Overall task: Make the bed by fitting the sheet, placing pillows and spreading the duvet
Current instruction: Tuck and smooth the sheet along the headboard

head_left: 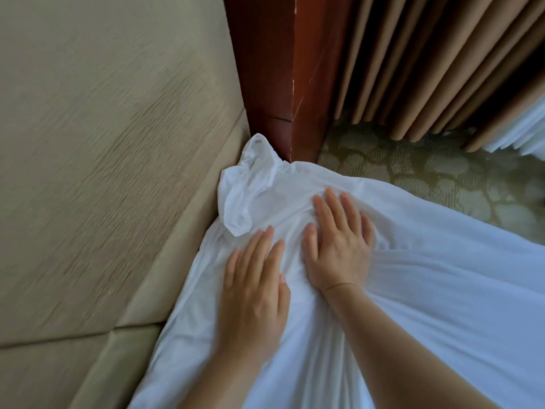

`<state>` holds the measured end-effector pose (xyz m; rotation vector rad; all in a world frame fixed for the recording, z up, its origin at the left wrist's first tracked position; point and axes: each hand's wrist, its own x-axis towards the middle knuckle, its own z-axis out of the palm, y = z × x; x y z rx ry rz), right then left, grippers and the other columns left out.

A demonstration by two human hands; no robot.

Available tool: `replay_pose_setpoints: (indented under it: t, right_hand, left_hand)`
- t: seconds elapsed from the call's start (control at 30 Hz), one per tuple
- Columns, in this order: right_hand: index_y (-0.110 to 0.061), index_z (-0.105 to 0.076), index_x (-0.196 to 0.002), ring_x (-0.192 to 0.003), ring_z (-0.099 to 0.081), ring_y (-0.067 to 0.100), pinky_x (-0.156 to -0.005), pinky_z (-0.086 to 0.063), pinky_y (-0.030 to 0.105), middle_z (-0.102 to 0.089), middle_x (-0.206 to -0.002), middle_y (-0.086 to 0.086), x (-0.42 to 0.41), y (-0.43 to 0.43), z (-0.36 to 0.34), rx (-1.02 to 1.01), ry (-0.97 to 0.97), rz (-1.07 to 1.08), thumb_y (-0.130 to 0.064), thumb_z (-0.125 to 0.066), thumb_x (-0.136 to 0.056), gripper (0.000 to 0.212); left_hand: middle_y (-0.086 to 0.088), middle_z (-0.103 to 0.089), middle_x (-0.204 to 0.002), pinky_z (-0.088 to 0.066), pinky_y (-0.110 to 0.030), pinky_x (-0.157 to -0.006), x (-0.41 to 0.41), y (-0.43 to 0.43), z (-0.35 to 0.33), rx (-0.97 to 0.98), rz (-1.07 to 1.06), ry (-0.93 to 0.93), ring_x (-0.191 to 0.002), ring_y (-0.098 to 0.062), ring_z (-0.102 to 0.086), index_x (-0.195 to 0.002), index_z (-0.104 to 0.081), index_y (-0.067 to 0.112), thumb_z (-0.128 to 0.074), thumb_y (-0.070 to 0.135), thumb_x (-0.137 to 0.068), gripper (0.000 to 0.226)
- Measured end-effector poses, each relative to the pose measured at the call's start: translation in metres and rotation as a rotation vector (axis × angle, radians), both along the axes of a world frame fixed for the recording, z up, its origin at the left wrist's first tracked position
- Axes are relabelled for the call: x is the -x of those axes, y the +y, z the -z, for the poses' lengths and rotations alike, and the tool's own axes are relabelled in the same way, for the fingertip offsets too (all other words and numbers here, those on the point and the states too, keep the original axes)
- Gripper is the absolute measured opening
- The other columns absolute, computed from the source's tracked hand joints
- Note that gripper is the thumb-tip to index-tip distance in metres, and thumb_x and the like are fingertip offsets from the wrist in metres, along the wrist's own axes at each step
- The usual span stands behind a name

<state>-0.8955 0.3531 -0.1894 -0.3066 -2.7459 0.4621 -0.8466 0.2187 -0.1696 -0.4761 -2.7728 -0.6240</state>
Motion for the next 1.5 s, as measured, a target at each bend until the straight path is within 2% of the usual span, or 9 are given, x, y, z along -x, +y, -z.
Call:
replay_pose_setpoints:
  t: [0.3,0.43,0.57,0.73,0.9,0.97,1.07,1.27,1.5]
  right_hand:
    - [-0.021,-0.049,-0.133,-0.122,-0.046,0.020,-0.099,-0.027,0.034,-0.057,-0.129,-0.004,0.004,0.004,-0.020,0.096,-0.046,0.020,-0.044,-0.033,-0.084,0.056]
    - [-0.020,-0.029,-0.145,-0.117,-0.045,0.030,-0.088,-0.038,0.039,-0.054,-0.125,0.006,0.032,0.028,-0.044,0.090,-0.307,-0.057,-0.034,-0.044,-0.094,0.055]
    - [-0.013,-0.055,-0.113,-0.107,-0.055,0.037,-0.071,-0.035,0.033,-0.060,-0.112,0.013,0.064,0.045,-0.068,-0.227,-0.537,-0.180,-0.034,-0.042,-0.097,0.030]
    - [-0.012,-0.055,-0.107,-0.094,-0.061,0.037,-0.061,-0.031,0.032,-0.064,-0.100,0.013,0.071,0.047,-0.075,-0.496,-0.390,-0.426,-0.016,-0.044,-0.096,0.016]
    - [-0.008,-0.053,-0.053,-0.028,-0.047,0.028,-0.054,0.000,0.010,-0.052,-0.040,0.004,0.085,0.038,-0.070,-0.495,-0.039,-0.420,-0.008,-0.077,-0.046,0.025]
    - [-0.007,-0.057,-0.059,-0.037,-0.055,0.031,-0.048,-0.012,0.012,-0.058,-0.048,0.007,0.086,0.032,-0.051,-0.439,-0.067,-0.373,-0.005,-0.078,-0.051,0.022]
    - [-0.009,-0.062,-0.100,-0.092,-0.061,0.038,-0.062,-0.034,0.032,-0.066,-0.099,0.015,0.090,0.030,-0.045,-0.182,-0.359,-0.049,-0.005,-0.050,-0.088,0.017]
    - [-0.014,-0.062,-0.113,-0.108,-0.058,0.030,-0.083,-0.034,0.036,-0.065,-0.113,0.004,0.004,0.025,-0.034,-0.106,-0.105,-0.202,-0.019,-0.038,-0.087,0.035]
    - [-0.032,-0.029,-0.146,-0.144,-0.021,0.023,-0.111,-0.005,0.037,-0.031,-0.153,-0.002,-0.067,0.016,-0.018,-0.119,-0.260,0.036,-0.045,-0.016,-0.089,0.060]
  left_hand:
    - [0.003,-0.048,-0.142,-0.029,-0.040,-0.104,-0.007,-0.008,0.006,0.070,-0.041,-0.170,-0.131,-0.013,-0.041,-0.133,-0.054,0.017,-0.036,0.028,-0.083,0.054]
    - [0.001,-0.042,-0.146,-0.028,-0.039,-0.104,-0.002,-0.010,0.012,0.058,-0.042,-0.175,-0.136,-0.013,-0.035,-0.137,-0.048,0.018,-0.035,0.031,-0.083,0.058]
    - [0.001,-0.036,-0.149,-0.022,-0.037,-0.107,-0.003,-0.009,0.015,0.068,-0.032,-0.155,-0.139,-0.013,-0.030,-0.140,-0.043,0.017,-0.033,0.030,-0.084,0.058]
    - [-0.002,-0.037,-0.149,-0.018,-0.035,-0.110,0.000,-0.008,0.018,0.070,-0.028,-0.138,-0.139,-0.015,-0.028,-0.141,-0.042,0.015,-0.033,0.030,-0.084,0.059]
    - [-0.003,-0.034,-0.150,-0.019,-0.034,-0.109,0.000,-0.008,0.021,0.062,-0.042,-0.112,-0.140,-0.016,-0.027,-0.142,-0.036,0.017,-0.032,0.032,-0.084,0.060]
    - [-0.005,-0.034,-0.150,-0.022,-0.037,-0.107,0.000,-0.008,0.023,0.073,-0.042,-0.107,-0.139,-0.017,-0.028,-0.142,-0.038,0.016,-0.033,0.034,-0.084,0.061]
    - [-0.006,-0.036,-0.150,-0.025,-0.039,-0.106,0.001,-0.009,0.023,0.067,-0.035,-0.094,-0.138,-0.017,-0.031,-0.141,-0.042,0.017,-0.035,0.036,-0.083,0.061]
    - [-0.004,-0.039,-0.148,-0.030,-0.040,-0.104,0.003,-0.010,0.021,0.046,-0.048,-0.106,-0.136,-0.018,-0.036,-0.138,-0.047,0.018,-0.039,0.037,-0.077,0.065]
    - [-0.004,-0.044,-0.145,-0.030,-0.040,-0.105,0.003,-0.008,0.016,0.027,-0.053,-0.067,-0.134,-0.017,-0.039,-0.136,-0.050,0.018,-0.036,0.030,-0.082,0.057]
